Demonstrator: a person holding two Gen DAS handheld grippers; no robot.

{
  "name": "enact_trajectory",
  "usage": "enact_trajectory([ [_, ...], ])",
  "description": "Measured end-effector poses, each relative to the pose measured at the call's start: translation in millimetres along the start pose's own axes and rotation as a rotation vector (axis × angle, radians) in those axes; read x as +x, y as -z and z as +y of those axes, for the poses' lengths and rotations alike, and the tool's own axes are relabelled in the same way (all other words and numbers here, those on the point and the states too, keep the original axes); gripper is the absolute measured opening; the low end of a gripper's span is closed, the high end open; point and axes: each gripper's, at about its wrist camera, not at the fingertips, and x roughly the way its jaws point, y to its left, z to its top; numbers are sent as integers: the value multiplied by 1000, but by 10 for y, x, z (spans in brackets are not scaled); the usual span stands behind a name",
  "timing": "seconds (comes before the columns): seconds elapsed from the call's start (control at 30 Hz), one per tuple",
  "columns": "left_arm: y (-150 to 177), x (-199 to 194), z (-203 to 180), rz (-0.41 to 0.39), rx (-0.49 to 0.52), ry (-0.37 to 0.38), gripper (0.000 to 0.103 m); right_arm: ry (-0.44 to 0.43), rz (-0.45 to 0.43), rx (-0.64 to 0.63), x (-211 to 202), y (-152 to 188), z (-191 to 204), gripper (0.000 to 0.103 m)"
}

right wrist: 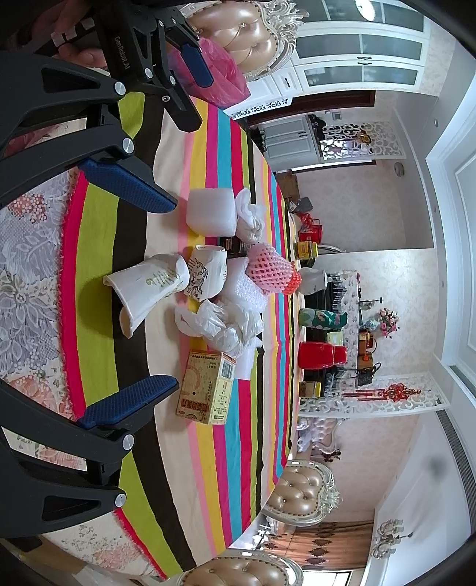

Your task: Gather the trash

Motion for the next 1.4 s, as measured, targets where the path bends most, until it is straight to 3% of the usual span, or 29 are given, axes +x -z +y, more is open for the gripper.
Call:
enact_trajectory([
  [0.37, 8, 25, -7, 3, 10, 0, 99, -2, 0, -18, 65, 46, 43, 85],
  [0.5, 18, 59, 29, 9, 6, 9, 99, -12, 25, -18, 167, 73, 38, 85],
  [0.9, -103, 276, 188, 13, -3, -59, 99, -14, 124, -7, 596, 19, -85, 85],
  [1.0, -130, 419, 197, 38, 5, -76, 99, -18, 152, -27, 690, 3, -73, 85],
  [1.1, -167, 561, 223, 70, -16, -32, 99, -23, 170, -44, 781, -21, -63, 85],
  [1.33, -245, 964, 153, 145, 5, -28, 99, -48, 273, -76, 1082, -41, -83, 84],
  [1.4, -269, 1071, 130, 166, 5, -22, 99, -61, 309, -88, 1164, -24, -93, 79],
])
